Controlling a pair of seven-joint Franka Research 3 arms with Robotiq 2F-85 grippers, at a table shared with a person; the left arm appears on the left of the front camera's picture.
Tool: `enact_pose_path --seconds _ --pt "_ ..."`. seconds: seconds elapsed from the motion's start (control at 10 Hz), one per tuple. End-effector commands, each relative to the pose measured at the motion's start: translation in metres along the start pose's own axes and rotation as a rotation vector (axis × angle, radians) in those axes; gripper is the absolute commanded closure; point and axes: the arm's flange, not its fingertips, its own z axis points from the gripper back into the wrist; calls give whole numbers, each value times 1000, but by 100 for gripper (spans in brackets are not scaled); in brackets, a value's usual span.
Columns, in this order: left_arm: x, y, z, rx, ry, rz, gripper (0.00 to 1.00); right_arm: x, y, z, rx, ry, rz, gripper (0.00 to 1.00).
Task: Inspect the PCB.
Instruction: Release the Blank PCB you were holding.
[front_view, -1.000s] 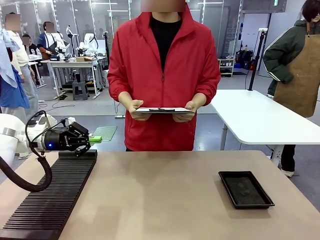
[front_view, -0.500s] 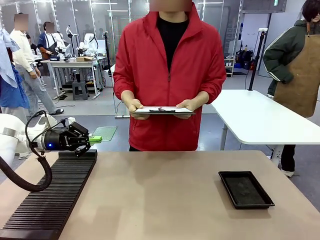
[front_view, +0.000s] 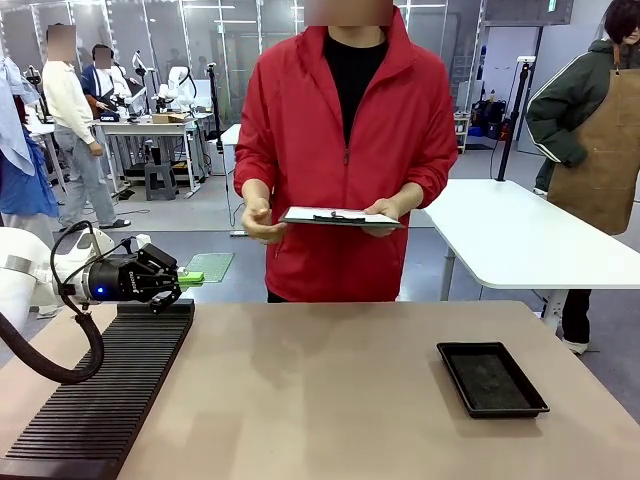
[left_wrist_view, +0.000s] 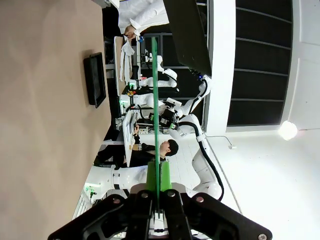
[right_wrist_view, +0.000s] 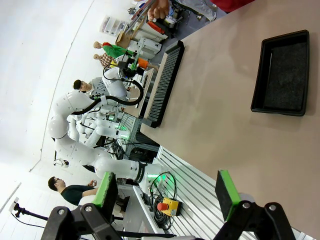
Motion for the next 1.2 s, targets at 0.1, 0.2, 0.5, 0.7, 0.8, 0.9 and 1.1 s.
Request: enact_pose_path --seconds 0.1,0.2,0.5,0.7,0.8,0.9,1.1 --pt "0 -1 -1 -2 4 1 97 0 0 1 9 -6 7 0" --pt "0 -1 -1 -2 4 1 97 0 0 1 9 -6 7 0" --pt "0 -1 -1 -2 4 1 97 0 0 1 9 -6 7 0" --pt "0 -1 -1 -2 4 1 97 0 0 1 9 -6 7 0" --pt "0 -1 -1 -2 4 1 97 0 0 1 9 -6 7 0" --pt "0 -1 -1 -2 4 1 97 0 0 1 9 -6 7 0" --pt "0 -1 -1 -2 4 1 97 0 0 1 9 -6 7 0"
